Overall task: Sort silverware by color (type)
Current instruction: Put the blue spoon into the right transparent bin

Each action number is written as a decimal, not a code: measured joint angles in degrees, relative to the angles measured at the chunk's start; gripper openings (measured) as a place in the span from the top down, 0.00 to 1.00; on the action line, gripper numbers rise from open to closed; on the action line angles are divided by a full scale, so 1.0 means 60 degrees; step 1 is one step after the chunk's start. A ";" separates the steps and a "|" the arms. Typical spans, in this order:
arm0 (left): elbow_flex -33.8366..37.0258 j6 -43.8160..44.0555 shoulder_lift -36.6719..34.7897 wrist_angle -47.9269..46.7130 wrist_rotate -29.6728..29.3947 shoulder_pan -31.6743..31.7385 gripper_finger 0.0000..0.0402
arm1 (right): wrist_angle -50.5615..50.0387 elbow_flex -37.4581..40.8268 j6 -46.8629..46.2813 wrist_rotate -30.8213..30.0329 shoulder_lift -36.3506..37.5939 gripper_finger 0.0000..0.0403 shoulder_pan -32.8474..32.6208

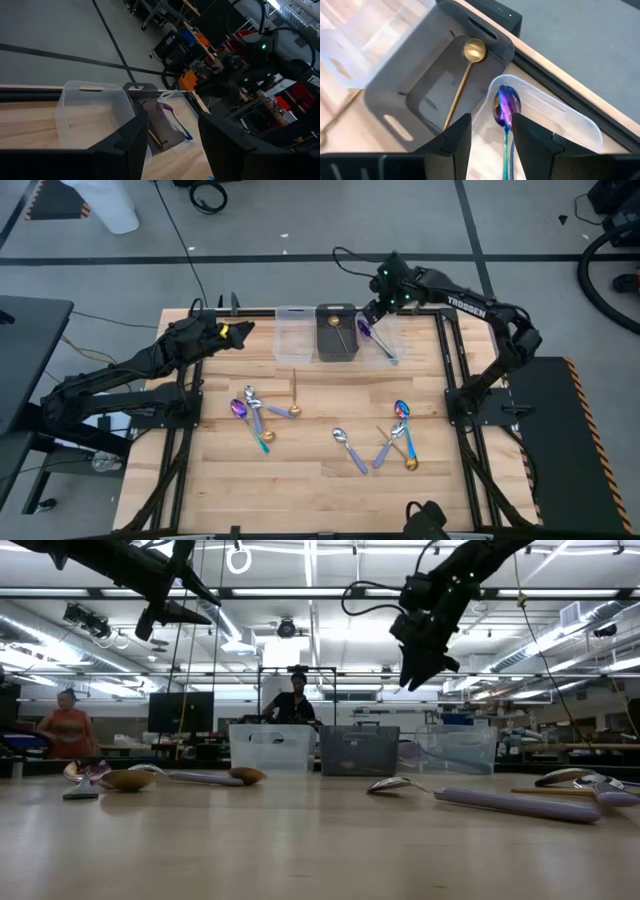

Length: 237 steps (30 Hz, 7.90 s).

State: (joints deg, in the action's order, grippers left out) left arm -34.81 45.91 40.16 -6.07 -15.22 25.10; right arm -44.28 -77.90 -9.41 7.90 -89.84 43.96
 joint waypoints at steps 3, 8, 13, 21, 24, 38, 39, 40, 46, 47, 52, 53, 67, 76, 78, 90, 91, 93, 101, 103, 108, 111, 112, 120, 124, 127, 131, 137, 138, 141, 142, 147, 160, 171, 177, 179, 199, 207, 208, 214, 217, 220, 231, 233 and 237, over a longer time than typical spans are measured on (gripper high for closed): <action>0.0000 0.0034 0.0000 0.0000 0.0112 -0.0004 0.55 | -0.0603 -0.0497 0.0015 0.0134 0.0004 0.62 -0.0038; 0.0000 0.0506 0.0000 -0.0010 0.0395 -0.0014 0.55 | -0.1686 -0.1290 0.0033 0.0198 0.0004 0.62 -0.0278; 0.0002 0.0726 0.0000 -0.0035 0.0441 -0.0153 0.55 | -0.2699 -0.1708 -0.0053 0.0205 0.0065 0.62 -0.0763; 0.0000 0.0739 0.0000 -0.0047 0.0448 -0.0159 0.55 | -0.4307 -0.1719 -0.1133 0.0204 0.0124 0.62 -0.1779; 0.0000 0.0611 0.0000 -0.0044 0.0444 -0.0153 0.55 | -0.4425 -0.1570 -0.1589 0.0176 0.0124 0.62 -0.2221; 0.0001 0.0690 -0.0007 -0.0044 0.2012 -0.0796 0.55 | -0.5266 0.0123 -0.3698 0.0167 0.0117 0.62 -0.4435; 0.0000 0.0689 -0.0007 -0.0047 0.2014 -0.0857 0.55 | -0.5285 0.0280 -0.3754 0.0158 0.0117 0.62 -0.4608; 0.0000 0.0681 -0.0007 -0.0047 0.2014 -0.0912 0.55 | -0.5285 0.0438 -0.3803 0.0154 0.0117 0.62 -0.4765; 0.0000 0.0670 -0.0007 -0.0047 0.2010 -0.1165 0.55 | -0.5177 0.1496 -0.4281 0.0133 0.0117 0.63 -0.5561; 0.0002 0.0670 -0.0007 -0.0045 0.2010 -0.1205 0.55 | -0.5107 0.1703 -0.4387 0.0125 0.0132 0.63 -0.5689; 0.0000 0.0674 -0.0004 -0.0044 0.2010 -0.1392 0.55 | -0.4567 0.2670 -0.5033 0.0674 0.0373 0.66 -0.6259; 0.0000 0.0674 -0.0007 -0.0044 0.2010 -0.1416 0.55 | -0.4452 0.2851 -0.5183 0.0800 0.0456 0.66 -0.6374; 0.0000 0.0674 -0.0007 -0.0047 0.1649 -0.1421 0.55 | -0.2887 0.4966 -0.8279 0.1334 0.2013 0.68 -0.7727; 0.0000 0.0674 -0.0007 -0.0047 0.1617 -0.1421 0.55 | -0.1582 0.5915 -0.9688 0.0905 0.2044 0.62 -0.8519; 0.0000 0.0674 -0.0004 -0.0047 0.1617 -0.1421 0.55 | -0.1423 0.5997 -0.9919 0.0867 0.2028 0.59 -0.8678; 0.0000 0.0637 -0.0007 -0.0047 0.1609 -0.1421 0.55 | -0.0680 0.6042 -1.0443 0.0582 0.0905 0.51 -0.9369; 0.0000 0.0637 -0.0007 -0.0047 0.1609 -0.1421 0.55 | -0.0588 0.6042 -1.0440 0.0592 0.0803 0.51 -0.9419; 0.0000 0.0637 -0.0007 -0.0047 0.1609 -0.1421 0.55 | -0.0498 0.6042 -1.0437 0.0614 0.0617 0.52 -0.9516; 0.0000 0.0637 -0.0007 -0.0138 0.1613 -0.1421 0.55 | 0.0624 0.6440 -1.0743 0.0811 0.0366 0.59 -0.9876; 0.0002 0.0640 -0.0007 -0.0311 0.1613 -0.1426 0.55 | 0.0763 0.6601 -1.1038 0.0797 0.0395 0.62 -0.9967; 0.0004 0.0645 -0.0007 -0.0476 0.1617 -0.1432 0.55 | 0.0624 0.6672 -1.0936 0.0536 0.0477 0.69 -1.0009; 0.0004 0.0643 -0.0007 -0.0474 0.1619 -0.1432 0.55 | 0.0577 0.6680 -1.0958 0.0395 0.0477 0.74 -1.0012; 0.0004 0.0643 -0.0007 -0.0476 0.1617 -0.1432 0.55 | 0.0575 0.6685 -1.0985 0.0366 0.0477 0.76 -1.0013; 0.0004 0.0641 -0.0007 -0.0490 0.1617 -0.1432 0.55 | 0.0642 0.6698 -1.1185 0.0295 0.0477 0.91 -1.0017; 0.0004 0.0641 -0.0007 -0.0495 0.1617 -0.1432 0.55 | 0.0661 0.6702 -1.1158 0.0292 0.0477 0.93 -1.0017; 0.0004 0.0536 -0.0007 -0.0495 0.1618 -0.1432 0.55 | 0.0669 0.6709 -1.1158 0.0289 0.0477 0.92 -1.0017; 0.0004 0.0503 -0.0007 -0.0499 0.1617 -0.1432 0.55 | 0.0683 0.6712 -1.1158 0.0296 0.0474 0.92 -1.0007; 0.0004 0.0495 -0.0007 -0.0501 0.1617 -0.1428 0.55 | 0.0708 0.6731 -1.1191 0.0329 0.0528 0.92 -1.0002; 0.0004 0.0493 -0.0007 -0.0504 0.1617 -0.1429 0.55 | 0.0731 0.6745 -1.1221 0.0329 0.0542 0.92 -1.0002; 0.0004 0.0484 -0.0007 -0.0561 0.1617 -0.1428 0.55 | 0.0758 0.6745 -1.1214 0.0340 0.0552 0.92 -1.0002; 0.0004 0.0484 0.0011 -0.0554 0.1616 -0.1428 0.55 | 0.0759 0.6745 -1.1188 0.0336 0.0554 0.92 -0.9986; -0.0003 0.0627 0.0170 -0.0504 0.1548 -0.1428 0.55 | 0.0770 0.6753 -1.1093 0.0416 0.0554 0.92 -0.9802; 0.0004 0.0647 0.0182 -0.0550 0.1548 -0.1599 0.55 | 0.0745 0.6745 -1.0671 0.0482 0.0554 0.92 -0.9671; 0.0004 0.0415 0.0182 -0.0554 0.1540 -0.1596 0.55 | 0.0643 0.6734 -1.0503 0.0600 0.0554 0.92 -0.9652; 0.0004 0.0393 0.0182 -0.0555 0.1529 -0.1596 0.55 | 0.0552 0.6737 -1.0465 0.0687 0.0750 0.92 -0.9629; 0.0004 0.0386 0.0182 -0.0554 0.1487 -0.1596 0.55 | 0.0535 0.6754 -1.0562 0.0676 0.0868 0.92 -0.9590; 0.0004 0.0390 0.0182 -0.0627 0.1030 -0.1596 0.55 | -0.0606 0.6757 -1.0590 0.0505 0.1981 0.92 -0.8928; 0.0004 0.0390 0.0182 -0.0627 0.0872 -0.1597 0.55 | -0.0835 0.6749 -1.0575 0.0261 0.2538 0.92 -0.8734; 0.0004 0.0390 0.0182 -0.0626 0.0855 -0.1596 0.55 | -0.0849 0.6749 -1.0575 0.0246 0.2602 0.92 -0.8699; 0.0004 0.0390 0.0182 -0.0627 0.0852 -0.1596 0.55 | -0.0873 0.6742 -1.0575 0.0184 0.2906 0.92 -0.8516; 0.0004 0.0390 0.0182 -0.0627 0.0839 -0.1597 0.55 | -0.0866 0.6742 -1.0575 0.0187 0.3012 0.92 -0.8440; 0.0004 0.0390 0.0182 -0.0627 0.0819 -0.1596 0.55 | -0.0818 0.6738 -1.0575 0.0144 0.3151 0.92 -0.8379; 0.0004 0.0390 0.0182 -0.0634 0.0819 -0.1596 0.55 | -0.0774 0.6734 -1.0575 -0.0257 0.3856 0.92 -0.8047; 0.0004 0.0393 0.0182 -0.0634 0.0819 -0.1599 0.55 | -0.0774 0.6734 -1.0575 -0.0326 0.3987 0.92 -0.7999; 0.0004 0.0393 0.0182 -0.0634 0.0789 -0.1596 0.55 | -0.0765 0.6734 -1.0579 -0.0485 0.4270 0.92 -0.7973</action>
State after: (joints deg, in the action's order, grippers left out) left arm -34.79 48.27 41.25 -9.87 -10.49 15.53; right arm -48.87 -37.50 -72.88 4.99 -64.22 -3.88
